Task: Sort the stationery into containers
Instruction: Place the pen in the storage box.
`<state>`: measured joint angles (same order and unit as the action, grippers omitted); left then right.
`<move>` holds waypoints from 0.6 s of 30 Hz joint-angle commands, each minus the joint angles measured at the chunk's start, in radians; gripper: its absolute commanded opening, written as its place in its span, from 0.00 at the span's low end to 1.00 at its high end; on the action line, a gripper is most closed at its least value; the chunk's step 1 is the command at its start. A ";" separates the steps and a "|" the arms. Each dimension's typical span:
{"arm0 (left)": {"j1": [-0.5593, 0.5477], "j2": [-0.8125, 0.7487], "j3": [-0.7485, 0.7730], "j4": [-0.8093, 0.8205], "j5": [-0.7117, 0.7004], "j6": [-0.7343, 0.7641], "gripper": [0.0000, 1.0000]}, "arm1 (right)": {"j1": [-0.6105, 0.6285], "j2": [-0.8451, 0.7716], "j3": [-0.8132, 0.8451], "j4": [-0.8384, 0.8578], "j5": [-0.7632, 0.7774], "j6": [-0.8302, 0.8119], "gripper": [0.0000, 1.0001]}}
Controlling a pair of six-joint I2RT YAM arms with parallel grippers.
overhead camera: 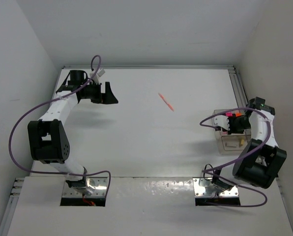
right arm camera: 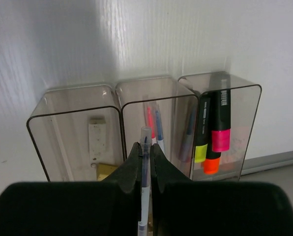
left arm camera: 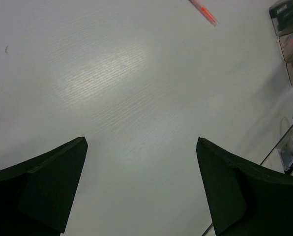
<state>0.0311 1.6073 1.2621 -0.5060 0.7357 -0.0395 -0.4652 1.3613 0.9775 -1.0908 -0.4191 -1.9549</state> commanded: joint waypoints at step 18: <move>-0.019 -0.017 0.025 -0.012 -0.053 0.035 1.00 | -0.033 0.119 0.041 0.232 -0.047 -0.117 0.51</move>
<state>0.0162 1.6081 1.2621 -0.5198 0.6815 -0.0235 -0.5079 1.5352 0.9630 -0.8425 -0.3878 -1.9553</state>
